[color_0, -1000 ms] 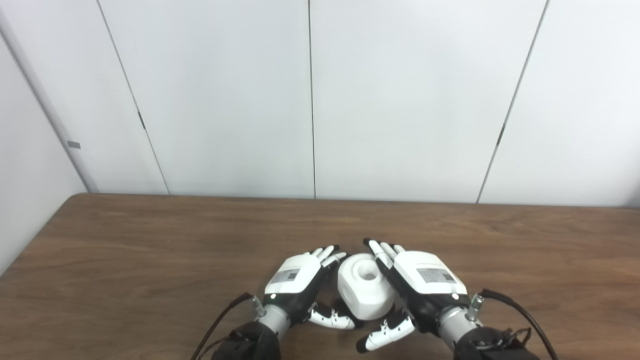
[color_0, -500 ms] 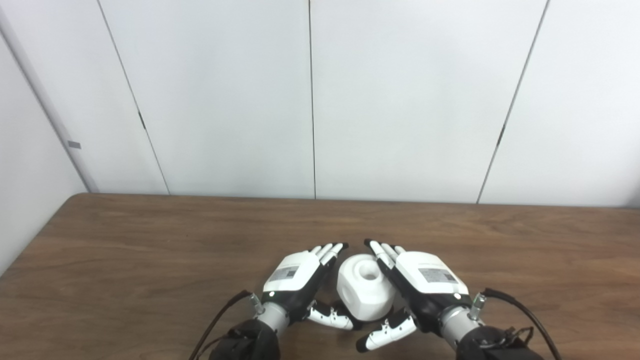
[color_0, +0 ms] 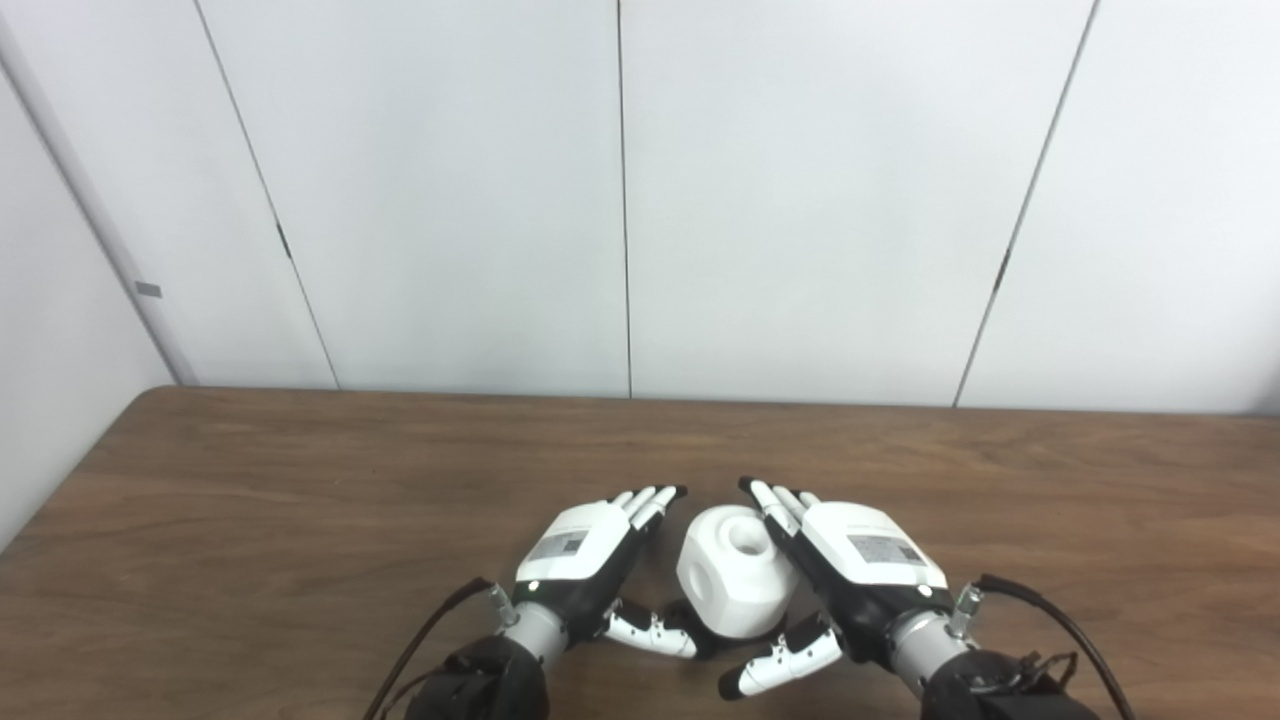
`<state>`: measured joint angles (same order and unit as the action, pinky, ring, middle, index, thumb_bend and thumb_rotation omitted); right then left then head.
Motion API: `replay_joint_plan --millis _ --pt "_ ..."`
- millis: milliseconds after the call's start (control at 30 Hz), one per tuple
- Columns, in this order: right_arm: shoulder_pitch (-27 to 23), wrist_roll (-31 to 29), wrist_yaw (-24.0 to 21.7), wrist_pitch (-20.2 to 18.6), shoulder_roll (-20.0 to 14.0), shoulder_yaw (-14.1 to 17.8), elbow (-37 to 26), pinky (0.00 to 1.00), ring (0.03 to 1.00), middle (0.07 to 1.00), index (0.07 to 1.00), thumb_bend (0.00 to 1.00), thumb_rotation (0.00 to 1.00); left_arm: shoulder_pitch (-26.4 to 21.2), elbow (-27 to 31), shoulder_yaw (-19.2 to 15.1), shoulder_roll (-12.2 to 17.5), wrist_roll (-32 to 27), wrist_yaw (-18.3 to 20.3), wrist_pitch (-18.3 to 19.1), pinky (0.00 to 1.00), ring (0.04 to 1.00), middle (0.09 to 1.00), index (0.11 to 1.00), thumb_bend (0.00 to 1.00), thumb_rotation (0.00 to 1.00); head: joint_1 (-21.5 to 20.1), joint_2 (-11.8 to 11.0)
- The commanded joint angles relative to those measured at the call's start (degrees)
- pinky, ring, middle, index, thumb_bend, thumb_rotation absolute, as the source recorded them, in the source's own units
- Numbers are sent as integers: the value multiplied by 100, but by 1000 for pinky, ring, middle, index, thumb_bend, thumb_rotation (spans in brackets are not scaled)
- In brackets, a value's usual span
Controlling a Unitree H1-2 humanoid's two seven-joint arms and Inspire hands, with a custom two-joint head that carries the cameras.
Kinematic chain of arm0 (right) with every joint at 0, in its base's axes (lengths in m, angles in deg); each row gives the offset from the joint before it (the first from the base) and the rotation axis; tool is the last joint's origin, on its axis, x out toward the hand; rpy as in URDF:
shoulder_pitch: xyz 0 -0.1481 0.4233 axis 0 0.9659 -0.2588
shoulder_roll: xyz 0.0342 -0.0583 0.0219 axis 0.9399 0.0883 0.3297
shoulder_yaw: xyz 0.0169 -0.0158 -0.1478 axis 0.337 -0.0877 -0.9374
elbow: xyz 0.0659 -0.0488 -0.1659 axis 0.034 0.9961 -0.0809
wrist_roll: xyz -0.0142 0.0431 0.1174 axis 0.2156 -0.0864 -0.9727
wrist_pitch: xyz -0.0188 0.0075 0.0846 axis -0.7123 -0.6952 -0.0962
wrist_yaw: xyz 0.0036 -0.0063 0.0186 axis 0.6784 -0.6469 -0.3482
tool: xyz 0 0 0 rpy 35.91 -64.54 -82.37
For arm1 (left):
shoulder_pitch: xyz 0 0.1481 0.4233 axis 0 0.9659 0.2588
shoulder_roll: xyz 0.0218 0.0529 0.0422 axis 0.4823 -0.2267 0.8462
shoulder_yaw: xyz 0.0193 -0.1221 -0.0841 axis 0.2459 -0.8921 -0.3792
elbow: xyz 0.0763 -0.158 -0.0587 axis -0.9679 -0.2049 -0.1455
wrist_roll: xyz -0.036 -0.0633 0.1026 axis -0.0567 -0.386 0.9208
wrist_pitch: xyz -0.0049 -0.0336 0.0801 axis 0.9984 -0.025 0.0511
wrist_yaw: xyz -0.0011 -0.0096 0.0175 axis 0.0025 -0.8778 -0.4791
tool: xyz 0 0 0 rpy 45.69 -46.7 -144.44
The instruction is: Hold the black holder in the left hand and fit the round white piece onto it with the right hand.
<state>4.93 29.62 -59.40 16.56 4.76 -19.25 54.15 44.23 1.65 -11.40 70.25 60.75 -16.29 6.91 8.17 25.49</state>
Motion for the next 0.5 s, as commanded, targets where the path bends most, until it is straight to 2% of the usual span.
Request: replay_joint_plan --millis 0,467 --pt "-113 -52 -29 -13 -9 24 -85 625 1000 1000 1000 1000 470 -166 224 -47 39 58 -68 -9 1000 1000 1000 1000 1000 398 -1 5" --pt "-114 -105 -3 -6 -33 23 -99 631 1000 1000 1000 1000 471 -134 185 -73 76 10 -122 -75 1000 1000 1000 1000 1000 389 -4 -12"
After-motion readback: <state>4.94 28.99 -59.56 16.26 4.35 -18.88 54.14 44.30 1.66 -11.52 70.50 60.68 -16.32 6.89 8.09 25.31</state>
